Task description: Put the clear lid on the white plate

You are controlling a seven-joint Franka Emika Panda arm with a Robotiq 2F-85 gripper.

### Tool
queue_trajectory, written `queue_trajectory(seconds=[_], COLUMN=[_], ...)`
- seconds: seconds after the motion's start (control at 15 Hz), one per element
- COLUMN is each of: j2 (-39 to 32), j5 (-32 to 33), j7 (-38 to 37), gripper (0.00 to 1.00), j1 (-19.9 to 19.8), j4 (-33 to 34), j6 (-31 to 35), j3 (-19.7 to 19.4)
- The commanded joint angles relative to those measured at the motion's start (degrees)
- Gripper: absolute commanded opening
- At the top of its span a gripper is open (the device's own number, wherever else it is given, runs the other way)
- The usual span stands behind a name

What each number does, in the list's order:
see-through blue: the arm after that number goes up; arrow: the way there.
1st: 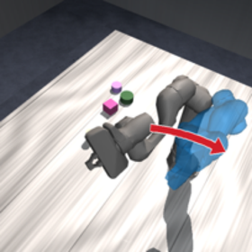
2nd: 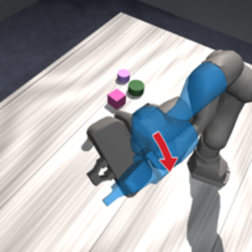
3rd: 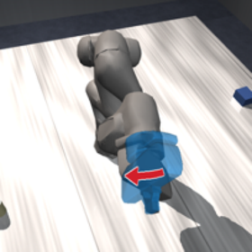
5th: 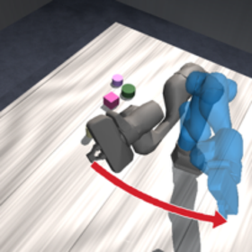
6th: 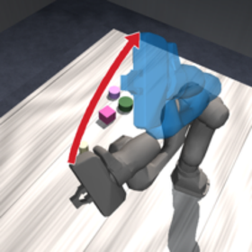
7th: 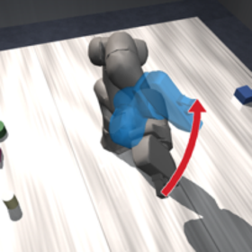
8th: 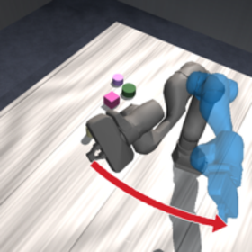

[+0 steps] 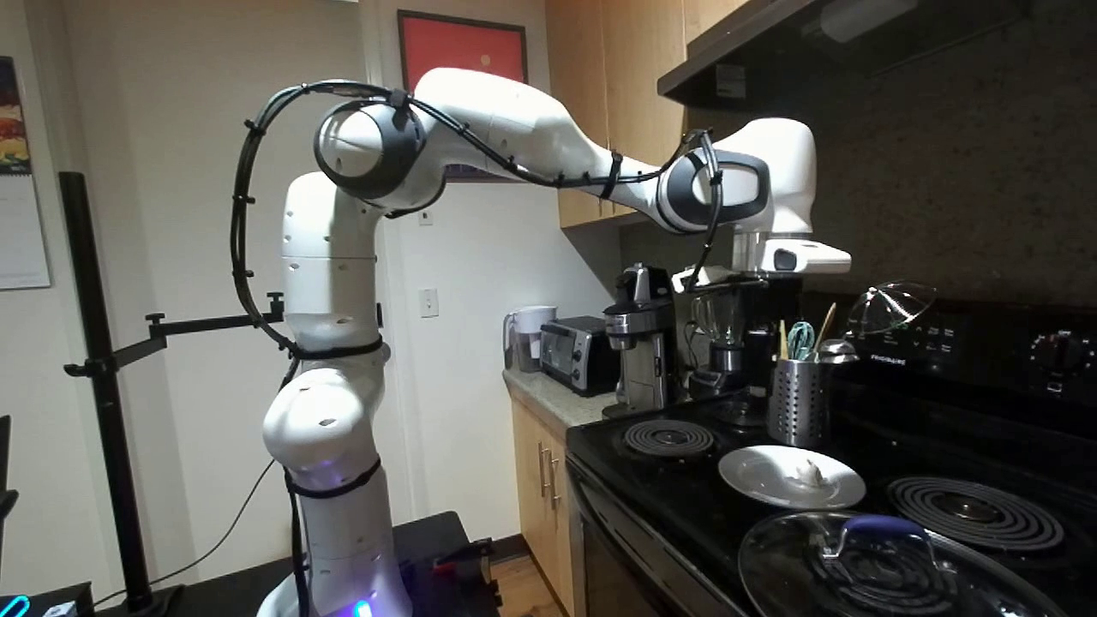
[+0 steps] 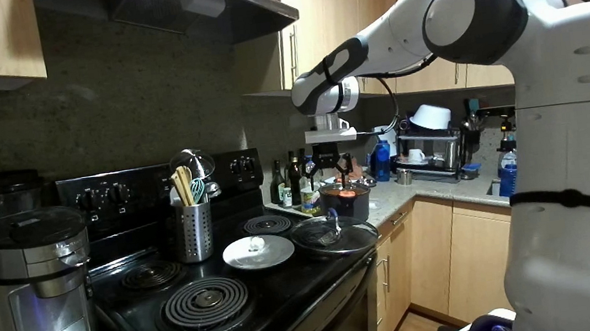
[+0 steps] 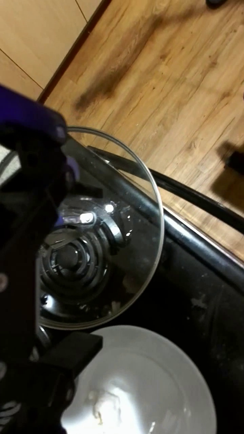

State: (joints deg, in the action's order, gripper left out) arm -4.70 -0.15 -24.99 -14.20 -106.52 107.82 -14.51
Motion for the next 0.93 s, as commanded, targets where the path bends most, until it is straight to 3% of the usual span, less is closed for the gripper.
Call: queue_trajectory(seconds=[0.0, 0.2, 0.33, 0.87], j2=[-0.06, -0.03, 0.3, -12.23], j5=[-0.03, -0.03, 0.49, -5.73], j7=[2.37, 4.53, 4.01, -6.65], gripper=[1.0, 1.0, 1.0, 1.0], j1=[0.09, 0.36, 0.86, -0.19], j4=[0.12, 0.12, -1.55, 10.19], j6=[-1.49, -2.57, 0.41, -2.59], j3=[-0.09, 0.14, 0.44, -1.04])
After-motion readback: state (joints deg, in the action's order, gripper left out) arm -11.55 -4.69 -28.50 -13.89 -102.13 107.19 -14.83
